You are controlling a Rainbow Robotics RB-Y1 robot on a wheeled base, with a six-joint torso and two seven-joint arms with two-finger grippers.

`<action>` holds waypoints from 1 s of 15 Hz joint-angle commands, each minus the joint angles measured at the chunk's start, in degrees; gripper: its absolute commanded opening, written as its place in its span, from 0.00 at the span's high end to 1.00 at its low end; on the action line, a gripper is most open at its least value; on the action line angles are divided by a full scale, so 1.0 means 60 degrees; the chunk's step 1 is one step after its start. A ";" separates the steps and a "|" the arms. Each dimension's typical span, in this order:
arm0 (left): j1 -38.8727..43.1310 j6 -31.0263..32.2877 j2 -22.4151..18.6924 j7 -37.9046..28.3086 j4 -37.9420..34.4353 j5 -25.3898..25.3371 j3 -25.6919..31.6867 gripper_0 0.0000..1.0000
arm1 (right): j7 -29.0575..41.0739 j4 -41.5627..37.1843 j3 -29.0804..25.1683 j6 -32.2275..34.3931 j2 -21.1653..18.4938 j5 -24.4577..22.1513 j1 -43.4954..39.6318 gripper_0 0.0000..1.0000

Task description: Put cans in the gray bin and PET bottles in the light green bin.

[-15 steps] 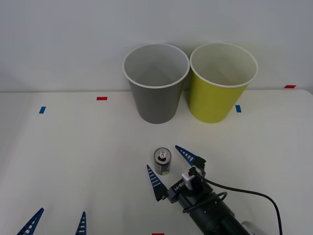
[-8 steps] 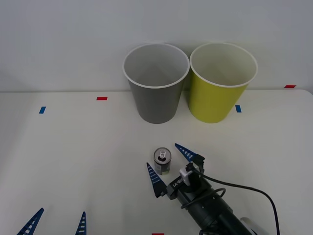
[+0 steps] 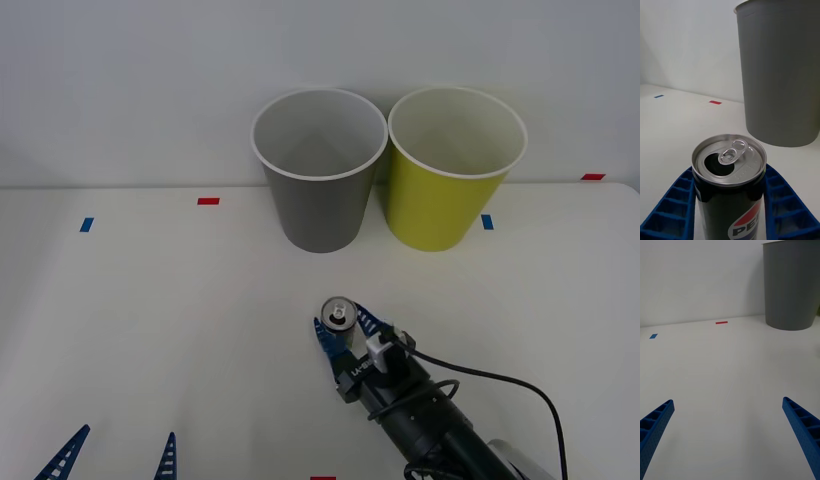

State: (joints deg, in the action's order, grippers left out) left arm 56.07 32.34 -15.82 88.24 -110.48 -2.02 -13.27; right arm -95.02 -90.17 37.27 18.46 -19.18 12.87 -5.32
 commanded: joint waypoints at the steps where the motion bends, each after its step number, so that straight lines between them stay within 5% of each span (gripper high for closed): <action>1: 0.0000 0.0000 0.0000 0.0000 0.0000 0.0000 0.0000 0.00 | 0.0016 -0.0001 -0.0001 0.0015 0.0018 0.0052 -0.0022 0.92; 7: 0.0000 0.0000 0.0000 0.0000 0.0000 0.0000 0.0000 0.00 | 0.0016 -0.0059 -0.0104 -0.0029 0.0047 0.0081 0.0007 0.98; 15: 0.0000 0.0000 0.0000 0.0000 0.0000 0.0000 0.0000 0.00 | 0.0074 -0.3531 -0.1232 -0.5010 -0.0319 0.0096 -0.0080 1.00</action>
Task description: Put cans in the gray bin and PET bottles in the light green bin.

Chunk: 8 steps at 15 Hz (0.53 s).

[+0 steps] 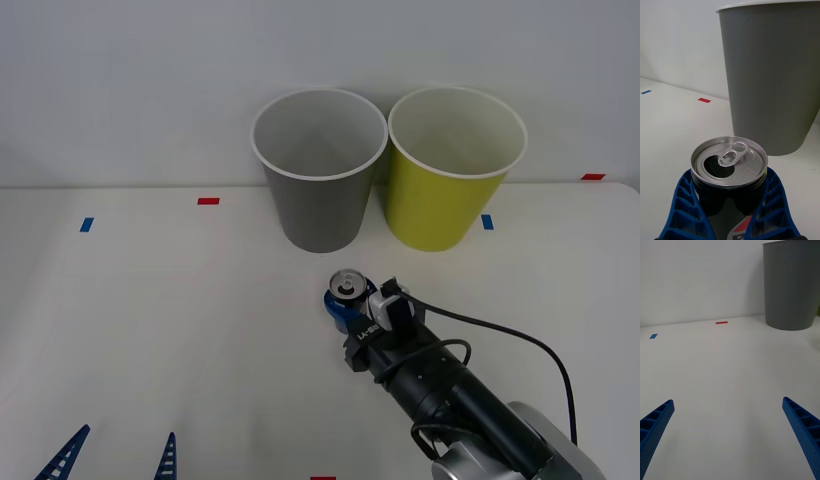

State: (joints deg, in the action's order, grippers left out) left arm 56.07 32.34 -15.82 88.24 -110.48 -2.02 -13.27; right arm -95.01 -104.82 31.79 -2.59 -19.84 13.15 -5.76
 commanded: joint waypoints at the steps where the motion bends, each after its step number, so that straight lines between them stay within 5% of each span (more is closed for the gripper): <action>1: 0.0000 0.0000 0.0000 0.0000 0.0000 0.0000 0.0000 0.00 | 0.0147 -0.1587 -0.0436 -0.2176 -0.0311 0.0050 -0.0008 1.00; 8: 0.0000 0.0000 0.0000 0.0000 0.0000 0.0000 0.0000 0.00 | 0.1744 -0.5147 -0.0963 -0.6658 -0.1000 -0.0258 0.0154 1.00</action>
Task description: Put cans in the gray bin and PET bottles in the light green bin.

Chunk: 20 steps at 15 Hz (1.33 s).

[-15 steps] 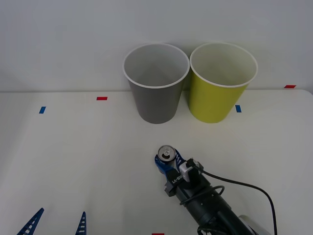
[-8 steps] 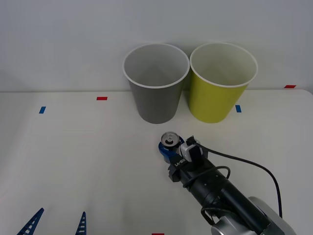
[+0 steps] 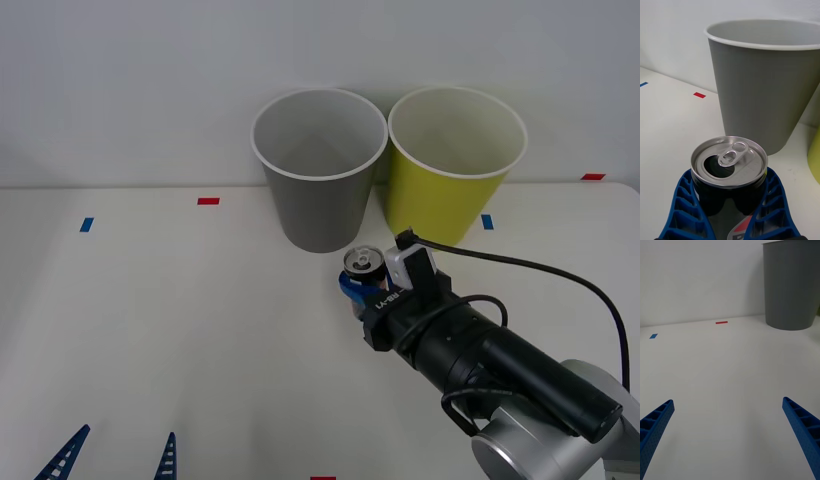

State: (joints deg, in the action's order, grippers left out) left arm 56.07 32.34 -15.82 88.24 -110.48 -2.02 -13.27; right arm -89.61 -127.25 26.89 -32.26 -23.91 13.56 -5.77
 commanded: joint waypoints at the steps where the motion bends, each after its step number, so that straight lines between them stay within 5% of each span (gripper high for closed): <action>1: 0.0000 0.0000 0.0000 0.0000 0.0000 0.0000 0.0000 0.00 | 0.1179 -0.1922 -0.0205 -0.2432 -0.0395 -0.0312 0.0317 1.00; 4: 0.0000 0.0000 0.0000 0.0000 0.0000 0.0000 0.0000 0.00 | 0.2146 -0.2816 -0.0293 -0.3794 -0.0703 -0.0268 0.1108 1.00; 11: 0.0000 0.0000 0.0000 0.0000 0.0000 0.0000 0.0000 0.00 | 0.3640 -0.2918 -0.0717 -0.3809 -0.1757 0.1006 0.3012 1.00; 13: 0.0000 0.0000 0.0000 0.0000 0.0000 0.0000 0.0000 0.00 | 0.3670 -0.2933 -0.1186 -0.3809 -0.1567 0.1738 0.3305 1.00; 20: 0.0000 0.0000 0.0000 0.0000 0.0000 0.0000 0.0000 0.00 | 0.3640 -0.1673 -0.1582 -0.3809 -0.0410 0.1563 0.5004 1.00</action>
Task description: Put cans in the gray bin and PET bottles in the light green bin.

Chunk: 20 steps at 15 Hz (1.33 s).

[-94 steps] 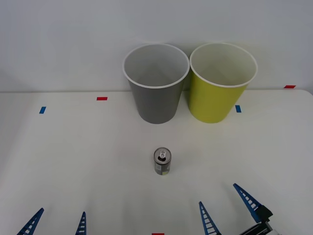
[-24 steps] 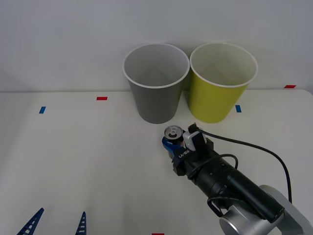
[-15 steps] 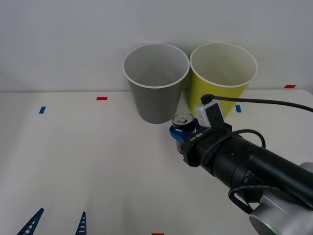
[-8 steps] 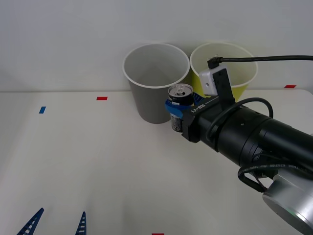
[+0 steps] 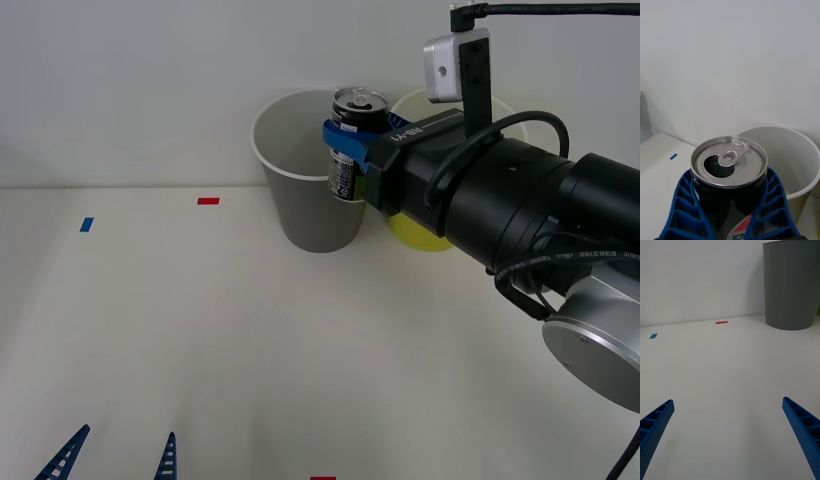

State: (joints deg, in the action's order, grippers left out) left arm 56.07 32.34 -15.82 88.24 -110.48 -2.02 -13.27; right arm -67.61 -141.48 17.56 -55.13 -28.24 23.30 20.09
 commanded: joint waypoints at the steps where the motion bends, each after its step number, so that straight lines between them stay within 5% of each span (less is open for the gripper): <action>1: 0.0000 0.0000 0.0000 0.0000 0.0000 0.0000 0.0000 0.00 | -0.0084 0.1095 -0.0027 0.0018 0.0503 -0.0206 0.1120 1.00; 8: 0.0000 0.0000 0.0000 0.0000 0.0000 0.0000 0.0000 0.00 | -0.0260 0.4040 0.0179 0.1688 0.1367 -0.0572 0.2423 1.00; 20: 0.0000 0.0000 0.0000 0.0000 0.0000 0.0000 0.0000 0.00 | -0.0567 0.7731 0.0603 0.4032 0.1587 -0.0939 0.3830 1.00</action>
State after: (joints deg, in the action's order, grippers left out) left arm 56.07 32.34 -15.82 88.24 -110.48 -2.02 -13.27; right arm -70.94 -96.33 21.13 -31.12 -19.06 18.23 42.41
